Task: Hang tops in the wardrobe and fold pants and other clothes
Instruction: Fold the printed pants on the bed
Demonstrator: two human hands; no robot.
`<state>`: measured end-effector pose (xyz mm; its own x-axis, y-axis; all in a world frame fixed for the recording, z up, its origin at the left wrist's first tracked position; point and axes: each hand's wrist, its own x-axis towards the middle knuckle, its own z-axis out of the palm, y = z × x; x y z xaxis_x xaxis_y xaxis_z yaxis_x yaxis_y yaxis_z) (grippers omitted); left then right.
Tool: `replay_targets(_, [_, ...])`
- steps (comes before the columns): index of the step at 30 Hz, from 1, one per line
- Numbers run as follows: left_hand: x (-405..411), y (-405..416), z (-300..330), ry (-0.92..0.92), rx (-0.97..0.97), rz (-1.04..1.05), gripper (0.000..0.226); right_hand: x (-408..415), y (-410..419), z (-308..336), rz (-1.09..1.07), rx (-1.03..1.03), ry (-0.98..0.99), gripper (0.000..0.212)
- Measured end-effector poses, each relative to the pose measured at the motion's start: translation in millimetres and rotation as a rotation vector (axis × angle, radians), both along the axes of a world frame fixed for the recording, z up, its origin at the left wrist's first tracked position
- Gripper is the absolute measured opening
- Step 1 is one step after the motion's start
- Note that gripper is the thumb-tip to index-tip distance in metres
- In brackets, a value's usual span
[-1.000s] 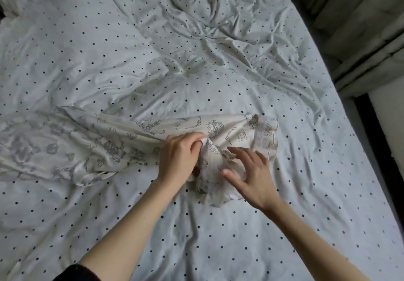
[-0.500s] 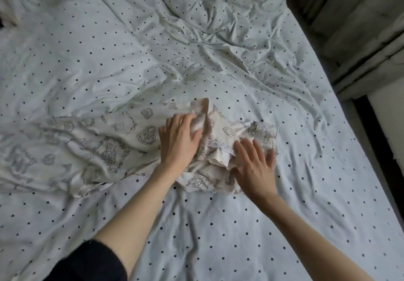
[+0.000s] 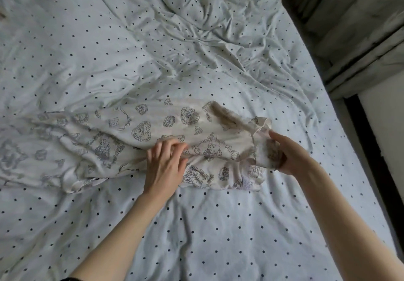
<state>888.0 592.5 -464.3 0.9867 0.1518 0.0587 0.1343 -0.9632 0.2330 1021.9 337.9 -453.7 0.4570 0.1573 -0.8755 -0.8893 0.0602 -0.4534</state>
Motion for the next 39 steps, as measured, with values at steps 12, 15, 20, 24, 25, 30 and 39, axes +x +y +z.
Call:
replay_targets(12, [8.2, -4.1, 3.8, -0.045, 0.024, 0.013, 0.024, -48.0, -23.3, -10.1, -0.053, -0.055, -0.036, 0.009])
replay_targets(15, [-6.3, -5.5, 3.0, -0.125, 0.023, 0.015, 0.020, -59.8, -29.0, -13.9, 0.048, -0.162, -0.080, 0.010])
replay_targets(20, [-38.4, -11.2, -6.2, -0.168, 0.008, 0.073, 0.021, -86.2, -25.6, -34.2, 0.113, -0.348, -0.179, 0.017])
replay_targets(24, [-55.5, -15.8, -16.2, -0.073, 0.011, -0.146, 0.033, -88.7, -16.6, -36.5, 0.143, -0.338, -0.182, 0.014])
replay_targets(25, [-56.0, -17.9, -17.9, -0.023, 0.018, -0.177, 0.041, -87.3, -15.2, -35.5, 0.172, -0.319, -0.166, 0.013])
replay_targets(30, [-48.0, -34.5, -12.8, -0.121, -0.010, -0.231, 0.005, -68.5, -29.3, -16.8, 0.212, -0.414, -0.357, 0.015])
replay_targets(39, [-40.8, -66.5, -9.4, -0.074, -0.145, -0.356, 0.018, -60.3, -58.9, -17.4, 0.333, -0.489, -0.299, 0.002])
